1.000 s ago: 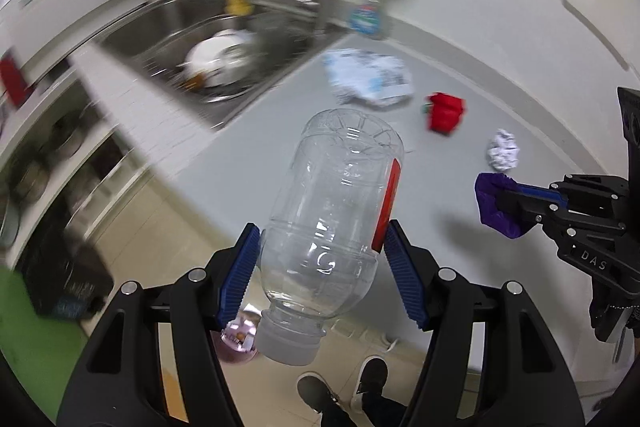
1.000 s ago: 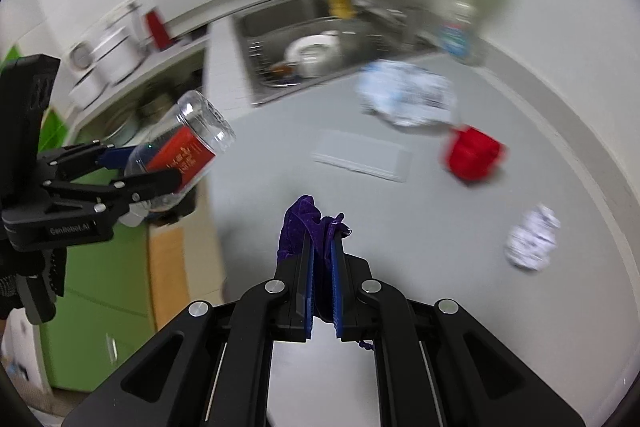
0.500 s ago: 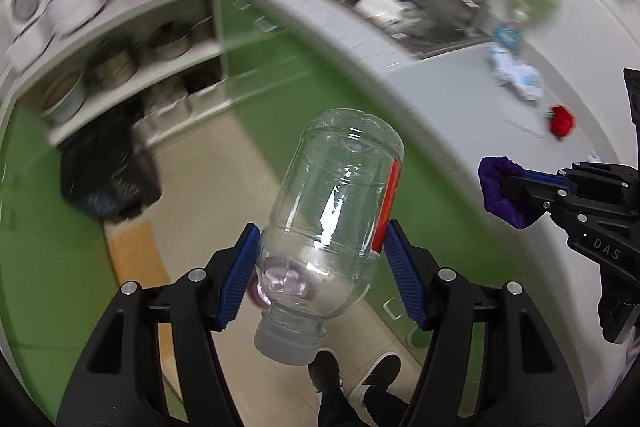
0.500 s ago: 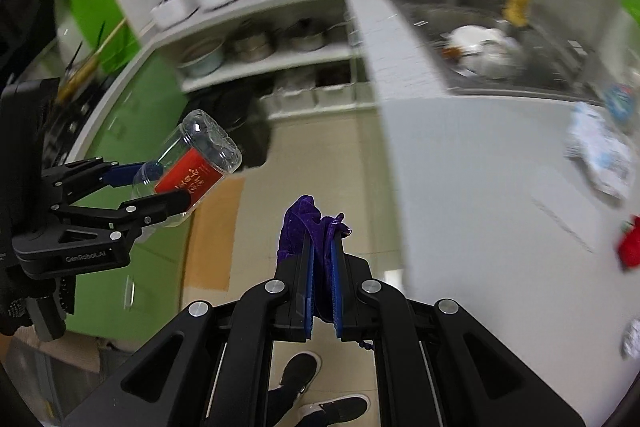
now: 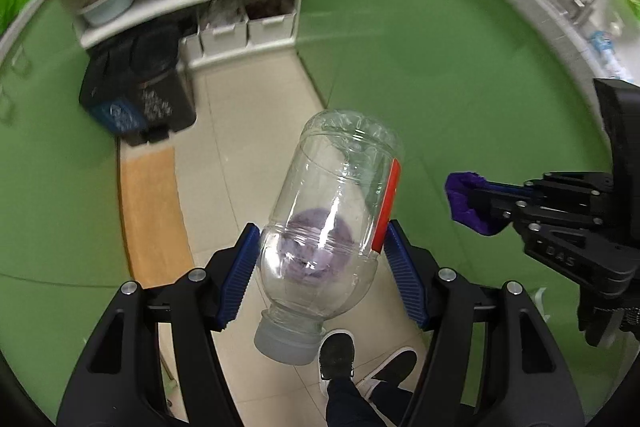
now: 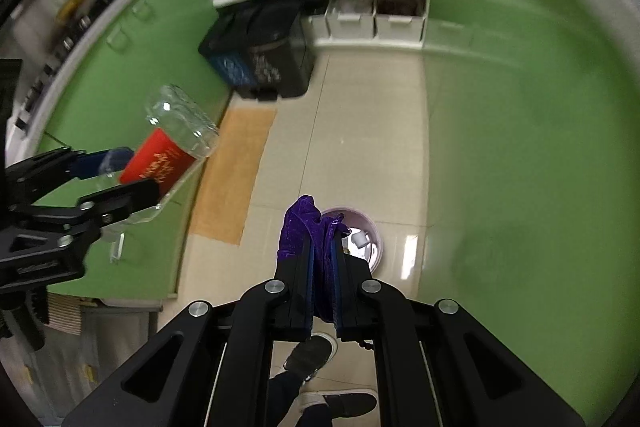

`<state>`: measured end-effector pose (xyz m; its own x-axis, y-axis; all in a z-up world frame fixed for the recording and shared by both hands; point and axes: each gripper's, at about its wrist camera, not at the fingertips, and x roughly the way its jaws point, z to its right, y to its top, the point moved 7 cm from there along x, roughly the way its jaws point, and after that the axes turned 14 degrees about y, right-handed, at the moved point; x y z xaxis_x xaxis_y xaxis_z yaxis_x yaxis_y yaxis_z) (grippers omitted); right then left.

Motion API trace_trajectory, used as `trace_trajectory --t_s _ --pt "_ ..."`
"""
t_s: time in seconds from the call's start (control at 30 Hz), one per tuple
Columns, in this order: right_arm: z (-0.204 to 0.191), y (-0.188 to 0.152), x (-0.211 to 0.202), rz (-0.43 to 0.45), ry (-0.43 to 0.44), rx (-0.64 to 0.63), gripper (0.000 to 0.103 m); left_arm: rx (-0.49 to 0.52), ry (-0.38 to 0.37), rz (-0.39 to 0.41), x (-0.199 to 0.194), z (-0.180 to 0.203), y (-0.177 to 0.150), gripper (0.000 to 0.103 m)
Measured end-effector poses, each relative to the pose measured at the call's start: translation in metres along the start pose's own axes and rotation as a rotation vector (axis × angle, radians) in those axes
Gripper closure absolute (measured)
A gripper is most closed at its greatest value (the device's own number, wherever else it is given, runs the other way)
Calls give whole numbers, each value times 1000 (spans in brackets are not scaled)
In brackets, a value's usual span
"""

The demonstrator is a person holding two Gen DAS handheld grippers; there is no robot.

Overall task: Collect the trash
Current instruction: 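Carry the bottle and pouch over the pink bin and open both tools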

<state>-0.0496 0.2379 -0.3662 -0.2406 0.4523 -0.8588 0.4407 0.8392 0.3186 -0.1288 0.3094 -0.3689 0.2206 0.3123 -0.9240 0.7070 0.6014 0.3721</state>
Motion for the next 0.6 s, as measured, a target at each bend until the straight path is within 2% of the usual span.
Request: trace_trajectory --t_s 0.3,0.5,0.6 --pt "45 -26 157 -122 25 -3 96 -46 -8 -74 119 -14 -51 40" --pt "75 -48 232 -174 32 7 95 -66 -21 -110 180 -14 -79 40" --pt "87 -56 260 -181 19 -2 88 -73 -21 -126 203 -11 -91 40"
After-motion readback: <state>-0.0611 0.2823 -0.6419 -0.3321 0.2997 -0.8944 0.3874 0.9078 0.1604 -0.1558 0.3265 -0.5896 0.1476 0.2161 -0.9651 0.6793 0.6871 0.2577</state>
